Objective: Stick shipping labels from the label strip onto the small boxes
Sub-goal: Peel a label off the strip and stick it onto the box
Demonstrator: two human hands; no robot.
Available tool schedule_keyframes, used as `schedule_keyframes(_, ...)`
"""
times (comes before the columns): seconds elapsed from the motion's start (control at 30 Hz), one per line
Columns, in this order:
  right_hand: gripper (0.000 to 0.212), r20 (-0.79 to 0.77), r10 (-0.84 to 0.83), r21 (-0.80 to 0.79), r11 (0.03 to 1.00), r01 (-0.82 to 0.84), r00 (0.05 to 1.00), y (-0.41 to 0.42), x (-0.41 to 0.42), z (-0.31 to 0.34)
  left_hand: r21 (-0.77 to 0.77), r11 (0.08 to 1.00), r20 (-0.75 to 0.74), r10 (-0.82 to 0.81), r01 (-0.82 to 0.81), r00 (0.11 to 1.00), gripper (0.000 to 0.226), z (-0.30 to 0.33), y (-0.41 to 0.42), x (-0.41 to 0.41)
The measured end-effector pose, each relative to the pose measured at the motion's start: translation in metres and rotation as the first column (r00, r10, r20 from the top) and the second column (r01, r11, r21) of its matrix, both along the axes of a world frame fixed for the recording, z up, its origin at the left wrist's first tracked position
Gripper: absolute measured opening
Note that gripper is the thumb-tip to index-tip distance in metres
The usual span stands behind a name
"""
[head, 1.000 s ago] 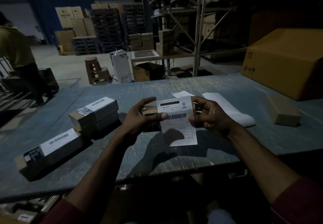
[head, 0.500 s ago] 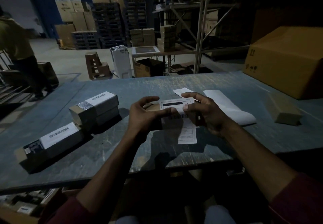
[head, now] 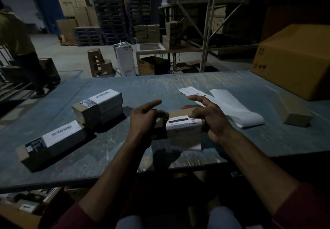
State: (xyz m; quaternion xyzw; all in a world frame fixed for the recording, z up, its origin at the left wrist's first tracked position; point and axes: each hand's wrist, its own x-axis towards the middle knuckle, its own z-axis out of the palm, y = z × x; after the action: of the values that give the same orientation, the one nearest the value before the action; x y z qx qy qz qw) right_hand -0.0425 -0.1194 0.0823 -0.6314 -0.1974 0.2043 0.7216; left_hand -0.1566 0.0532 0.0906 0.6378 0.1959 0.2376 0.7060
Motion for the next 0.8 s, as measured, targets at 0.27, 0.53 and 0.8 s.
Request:
schedule_keyframes(0.27,0.018,0.077,-0.075,0.035,0.997,0.073,0.994,0.004,-0.008,-0.008,0.048,0.998,-0.067,-0.044,0.047,0.997,0.051,-0.007,-0.003,-0.007)
schedule_keyframes(0.53,0.019,0.074,-0.006,-0.107,0.994,0.014,0.997,-0.002,-0.008,0.000,0.156,0.978,-0.180,-0.108,0.136,0.978,0.022,-0.002,0.000,-0.009)
schedule_keyframes(0.8,0.029,-0.082,-0.077,-0.288,0.956,0.050,0.994,-0.004,0.008,0.013,0.306,0.923,-0.161,-0.190,0.232,0.968,0.035,0.002,0.005,-0.012)
